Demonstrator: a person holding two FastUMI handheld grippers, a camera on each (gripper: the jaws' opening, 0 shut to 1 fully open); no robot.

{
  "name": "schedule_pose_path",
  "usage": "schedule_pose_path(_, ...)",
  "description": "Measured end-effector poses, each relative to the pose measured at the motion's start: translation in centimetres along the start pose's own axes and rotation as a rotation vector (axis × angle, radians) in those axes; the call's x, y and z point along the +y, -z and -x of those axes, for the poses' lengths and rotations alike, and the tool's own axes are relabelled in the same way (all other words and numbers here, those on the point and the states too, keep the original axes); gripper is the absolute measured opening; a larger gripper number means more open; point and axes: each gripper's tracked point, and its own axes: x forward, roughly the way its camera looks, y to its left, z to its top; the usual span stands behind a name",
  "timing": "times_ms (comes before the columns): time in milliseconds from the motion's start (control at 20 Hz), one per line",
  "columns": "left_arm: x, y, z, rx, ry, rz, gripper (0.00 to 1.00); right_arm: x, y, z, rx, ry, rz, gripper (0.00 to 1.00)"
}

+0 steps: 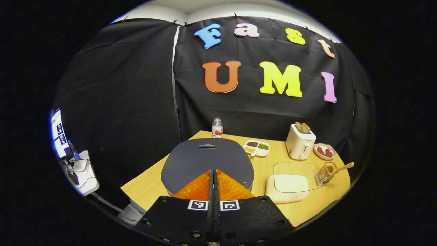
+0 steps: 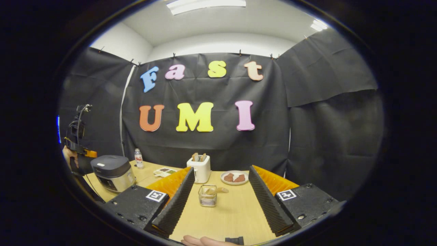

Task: Close the left gripper, press the button to open the rice cooker; take a wooden spoon from the chopstick holder with the right hand, scoop a spoonful of rice and pour it into the rice cooker, then put the wooden spoon back into the chopstick holder.

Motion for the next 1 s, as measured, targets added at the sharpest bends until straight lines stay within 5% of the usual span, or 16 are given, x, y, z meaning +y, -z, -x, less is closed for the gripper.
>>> schedule_pose_path(500, 1.3, 3.2, -2.9, 0.129, 0.007, 0.106, 0.00, 0.1, 1.5, -0.7, 0.046, -0.026, -0.001, 1.00)
schedule_pose_path(1000, 1.2, 4.3, -3.4, 0.177, 0.014, 0.023, 0.00, 1.0, 2.9, -1.7, 0.091, -0.044, -0.004, 1.00)
